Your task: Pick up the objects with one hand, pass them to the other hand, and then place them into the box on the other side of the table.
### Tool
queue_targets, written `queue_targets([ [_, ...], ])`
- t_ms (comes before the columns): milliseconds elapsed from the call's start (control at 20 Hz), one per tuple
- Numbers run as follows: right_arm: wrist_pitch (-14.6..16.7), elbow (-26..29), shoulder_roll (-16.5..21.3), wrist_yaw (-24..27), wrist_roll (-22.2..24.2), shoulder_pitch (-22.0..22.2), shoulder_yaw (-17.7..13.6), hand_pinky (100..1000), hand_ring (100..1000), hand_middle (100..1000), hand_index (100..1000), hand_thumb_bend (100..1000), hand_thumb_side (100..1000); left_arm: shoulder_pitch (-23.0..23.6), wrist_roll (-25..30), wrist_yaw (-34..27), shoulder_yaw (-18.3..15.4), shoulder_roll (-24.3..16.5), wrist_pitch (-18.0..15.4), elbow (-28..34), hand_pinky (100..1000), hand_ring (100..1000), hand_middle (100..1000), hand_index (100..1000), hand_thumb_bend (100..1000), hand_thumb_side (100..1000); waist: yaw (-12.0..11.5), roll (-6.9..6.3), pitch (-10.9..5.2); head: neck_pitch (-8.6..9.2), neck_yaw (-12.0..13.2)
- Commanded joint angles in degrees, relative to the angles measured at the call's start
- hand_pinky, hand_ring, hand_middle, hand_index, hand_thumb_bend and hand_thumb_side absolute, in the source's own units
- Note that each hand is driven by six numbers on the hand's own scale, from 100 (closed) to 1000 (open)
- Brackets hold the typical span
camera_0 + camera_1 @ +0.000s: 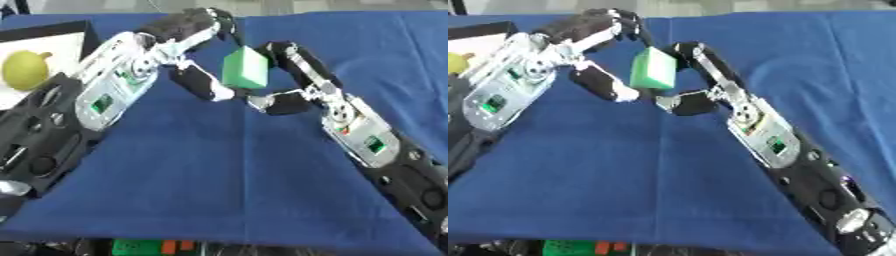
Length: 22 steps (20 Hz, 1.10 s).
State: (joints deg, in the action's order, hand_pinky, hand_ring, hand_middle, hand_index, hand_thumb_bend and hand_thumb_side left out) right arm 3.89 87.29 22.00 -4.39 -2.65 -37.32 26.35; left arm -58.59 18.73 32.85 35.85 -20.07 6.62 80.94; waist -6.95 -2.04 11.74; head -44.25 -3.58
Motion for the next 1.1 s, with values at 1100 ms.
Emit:
queue_targets([
  [1100, 0.9, 1.6, 0.2, -0.4, 1.7, -1.0, 0.6, 720, 672, 496, 535, 219, 100, -0.8, -5.1, -1.9, -0.7, 1.7, -0.7, -1.7, 748, 749, 733, 747, 403, 330, 0.3, 0.18, -1.21, 0.13, 0.5],
])
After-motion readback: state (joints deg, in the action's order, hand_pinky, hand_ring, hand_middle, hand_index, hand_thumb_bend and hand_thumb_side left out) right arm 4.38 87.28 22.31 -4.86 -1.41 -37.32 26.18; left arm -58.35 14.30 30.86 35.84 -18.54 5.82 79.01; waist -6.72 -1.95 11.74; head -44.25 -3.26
